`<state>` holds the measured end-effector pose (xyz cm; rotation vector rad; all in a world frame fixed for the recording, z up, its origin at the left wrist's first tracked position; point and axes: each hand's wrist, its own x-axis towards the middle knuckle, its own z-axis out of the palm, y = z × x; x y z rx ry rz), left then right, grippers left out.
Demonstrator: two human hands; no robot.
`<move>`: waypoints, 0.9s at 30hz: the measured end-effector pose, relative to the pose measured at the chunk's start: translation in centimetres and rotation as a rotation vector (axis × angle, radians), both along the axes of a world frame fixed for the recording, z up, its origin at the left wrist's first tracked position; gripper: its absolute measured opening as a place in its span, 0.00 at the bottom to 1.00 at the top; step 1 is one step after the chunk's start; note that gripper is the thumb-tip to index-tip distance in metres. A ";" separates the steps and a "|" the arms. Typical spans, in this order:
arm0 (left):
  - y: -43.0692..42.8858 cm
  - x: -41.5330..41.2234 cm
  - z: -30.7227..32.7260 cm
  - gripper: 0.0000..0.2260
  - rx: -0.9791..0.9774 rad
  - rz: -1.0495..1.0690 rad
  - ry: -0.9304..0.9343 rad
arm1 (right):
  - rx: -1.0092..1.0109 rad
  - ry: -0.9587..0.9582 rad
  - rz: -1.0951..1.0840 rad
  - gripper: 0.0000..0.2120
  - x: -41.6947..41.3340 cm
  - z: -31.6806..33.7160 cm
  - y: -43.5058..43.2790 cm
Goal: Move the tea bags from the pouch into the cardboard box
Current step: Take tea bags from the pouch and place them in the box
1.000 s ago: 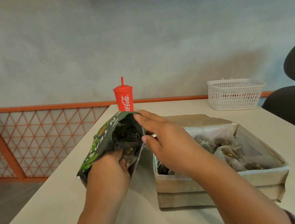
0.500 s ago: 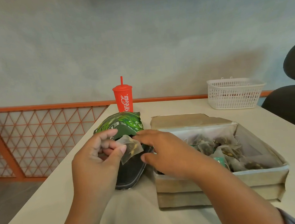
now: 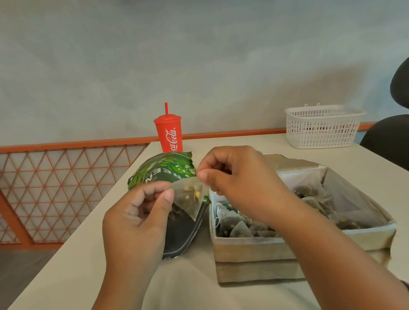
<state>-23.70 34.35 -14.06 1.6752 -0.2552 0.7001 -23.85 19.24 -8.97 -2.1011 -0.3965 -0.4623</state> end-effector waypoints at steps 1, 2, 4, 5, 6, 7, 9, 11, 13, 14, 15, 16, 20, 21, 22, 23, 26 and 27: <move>0.0 0.0 0.0 0.12 0.000 0.008 0.000 | -0.002 -0.015 -0.018 0.11 0.0 0.3 -0.3; 0.0 0.1 0.0 0.13 0.014 0.023 -0.006 | -0.007 -0.030 -0.037 0.12 -0.1 0.5 -0.7; 0.2 0.2 -0.1 0.14 0.077 0.078 -0.041 | -0.010 -0.063 -0.079 0.11 -0.3 1.2 -1.6; 0.4 0.3 -0.2 0.13 0.126 0.117 -0.068 | -0.008 -0.073 -0.100 0.10 -0.4 1.6 -2.2; 0.6 0.4 -0.3 0.12 0.185 0.163 -0.104 | -0.006 -0.079 -0.120 0.10 -0.5 1.9 -2.8; 0.8 0.5 -0.4 0.10 0.247 0.206 -0.136 | -0.007 -0.084 -0.139 0.10 -0.6 2.3 -3.5; 1.2 1.0 -0.8 0.06 0.359 0.283 -0.127 | -0.027 -0.088 -0.177 0.10 -0.7 2.7 -4.7; 1.5 1.5 -1.3 0.07 0.452 0.321 -0.028 | -0.065 -0.074 -0.195 0.10 -0.8 2.9 -5.7; 1.7 1.9 -1.6 0.05 0.528 0.343 0.046 | -0.162 -0.011 -0.200 0.10 -0.9 3.0 -6.4; 1.7 1.9 -1.6 0.06 0.552 0.346 0.073 | -0.243 0.038 -0.200 0.09 -1.0 2.9 -6.7; 1.6 1.8 -1.6 0.09 0.567 0.349 0.085 | -0.332 0.094 -0.196 0.09 -1.0 2.8 -6.9; 1.5 1.7 -1.5 0.13 0.565 0.350 0.082 | -0.415 0.152 -0.189 0.08 -1.0 2.6 -7.0; 1.3 1.5 -1.2 0.13 0.551 0.352 0.081 | -0.568 0.281 -0.198 0.06 -0.6 1.7 -7.4; 1.3 1.6 -1.3 0.14 0.551 0.341 0.079 | -0.561 0.276 -0.206 0.06 -0.5 1.6 -7.4; 1.2 1.6 -1.2 0.16 0.550 0.331 0.074 | -0.543 0.267 -0.210 0.05 -0.5 1.7 -7.4; 1.2 1.6 -1.2 0.16 0.549 0.320 0.069 | -0.522 0.258 -0.206 0.05 -0.5 1.8 -7.3; 1.2 1.5 -1.2 0.19 0.554 0.288 0.037 | -0.471 0.224 -0.140 0.04 -0.8 2.0 -6.2; 1.1 1.5 -1.1 0.19 0.561 0.279 0.023 | -0.453 0.205 -0.102 0.05 -0.9 2.0 -5.5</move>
